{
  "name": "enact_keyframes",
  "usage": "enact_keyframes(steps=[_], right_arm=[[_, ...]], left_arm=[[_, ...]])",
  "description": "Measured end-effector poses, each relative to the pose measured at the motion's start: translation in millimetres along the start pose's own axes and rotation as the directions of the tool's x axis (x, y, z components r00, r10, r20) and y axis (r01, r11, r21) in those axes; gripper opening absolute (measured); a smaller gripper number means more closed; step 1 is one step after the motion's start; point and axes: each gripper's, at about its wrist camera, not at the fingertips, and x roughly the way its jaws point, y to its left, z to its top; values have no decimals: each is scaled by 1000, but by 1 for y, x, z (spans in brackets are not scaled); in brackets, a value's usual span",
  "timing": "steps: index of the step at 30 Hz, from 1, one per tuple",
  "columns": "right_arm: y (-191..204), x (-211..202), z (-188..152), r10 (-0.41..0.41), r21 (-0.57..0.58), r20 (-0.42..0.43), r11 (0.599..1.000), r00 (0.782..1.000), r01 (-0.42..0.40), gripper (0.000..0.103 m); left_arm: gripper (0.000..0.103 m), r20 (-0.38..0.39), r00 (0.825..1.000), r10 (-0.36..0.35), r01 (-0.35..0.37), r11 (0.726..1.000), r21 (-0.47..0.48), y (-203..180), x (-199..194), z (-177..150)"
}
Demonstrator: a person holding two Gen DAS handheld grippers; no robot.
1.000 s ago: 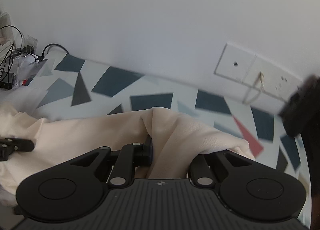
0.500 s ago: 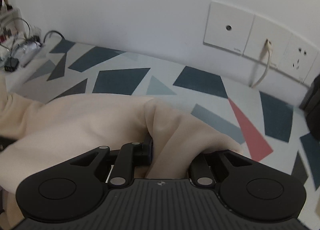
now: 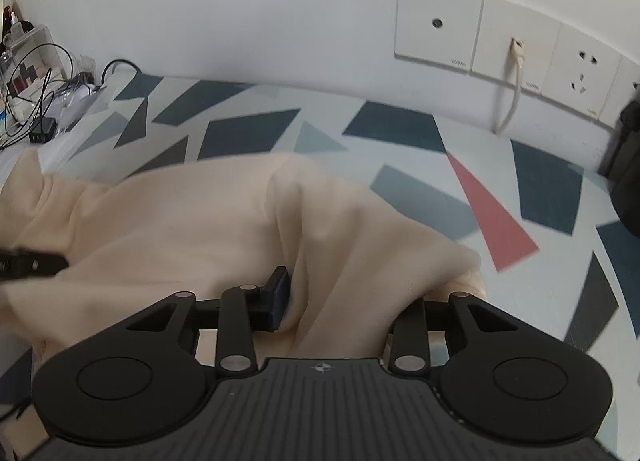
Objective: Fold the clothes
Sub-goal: 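Lower the cream hoodie onto the patterned bed cover and open both grippers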
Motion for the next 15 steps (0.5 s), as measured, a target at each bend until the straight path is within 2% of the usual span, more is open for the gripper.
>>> enact_keyframes(steps=[7, 15], right_arm=[[-7, -9, -20, -21, 52, -26, 998, 999, 22, 47], [-2, -23, -35, -84, 99, -43, 991, 996, 88, 53]], left_arm=[[22, 8, 1000, 21, -21, 1000, 21, -4, 5, 0], [24, 20, 1000, 0, -1, 998, 68, -4, 5, -4]])
